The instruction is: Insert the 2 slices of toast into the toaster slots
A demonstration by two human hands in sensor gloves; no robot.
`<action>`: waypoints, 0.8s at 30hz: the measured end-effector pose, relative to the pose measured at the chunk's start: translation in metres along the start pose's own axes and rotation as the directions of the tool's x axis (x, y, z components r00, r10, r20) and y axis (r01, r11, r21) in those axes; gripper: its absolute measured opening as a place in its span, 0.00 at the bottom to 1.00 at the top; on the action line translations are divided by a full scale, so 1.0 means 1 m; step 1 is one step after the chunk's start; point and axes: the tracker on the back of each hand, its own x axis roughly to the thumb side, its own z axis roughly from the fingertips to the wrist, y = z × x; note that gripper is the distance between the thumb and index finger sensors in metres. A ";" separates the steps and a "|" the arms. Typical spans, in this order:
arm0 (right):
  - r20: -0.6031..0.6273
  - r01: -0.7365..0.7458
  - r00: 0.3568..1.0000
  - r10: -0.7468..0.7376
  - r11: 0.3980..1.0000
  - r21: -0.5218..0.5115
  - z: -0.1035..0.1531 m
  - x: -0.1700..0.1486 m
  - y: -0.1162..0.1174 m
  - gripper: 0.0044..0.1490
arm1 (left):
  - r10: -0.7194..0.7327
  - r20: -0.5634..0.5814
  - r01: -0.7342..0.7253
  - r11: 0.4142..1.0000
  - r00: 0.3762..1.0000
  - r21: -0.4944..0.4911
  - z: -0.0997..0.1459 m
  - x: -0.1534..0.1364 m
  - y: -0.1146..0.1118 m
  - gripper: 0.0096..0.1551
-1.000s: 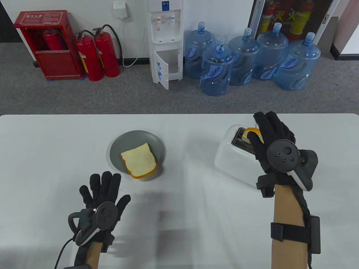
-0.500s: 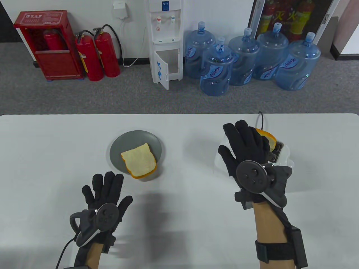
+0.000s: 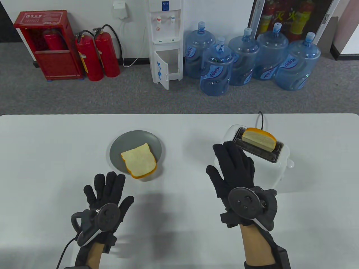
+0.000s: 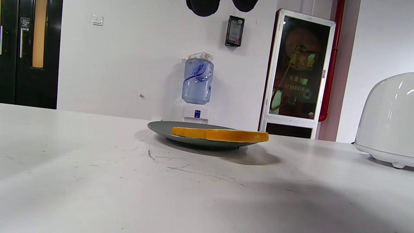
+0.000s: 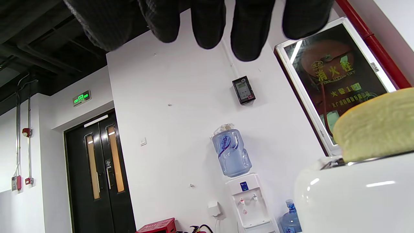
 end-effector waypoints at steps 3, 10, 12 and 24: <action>0.011 0.026 1.000 -0.026 0.999 0.029 0.009 0.005 0.009 0.41 | 0.002 -0.002 -0.002 1.000 1.000 -0.003 0.000 0.001 0.000 0.44; 0.043 0.047 0.998 -0.050 0.997 0.054 0.026 0.018 0.030 0.41 | -0.008 -0.004 0.008 1.000 1.000 -0.007 0.001 0.002 0.000 0.44; 0.038 0.062 0.997 -0.064 0.996 0.058 0.030 0.020 0.035 0.42 | -0.009 -0.007 0.009 1.000 1.000 -0.009 0.001 0.002 0.000 0.44; 0.019 0.094 0.995 -0.096 0.990 0.104 0.044 0.022 0.069 0.42 | -0.027 -0.024 0.026 0.999 0.999 -0.027 0.001 0.003 0.001 0.44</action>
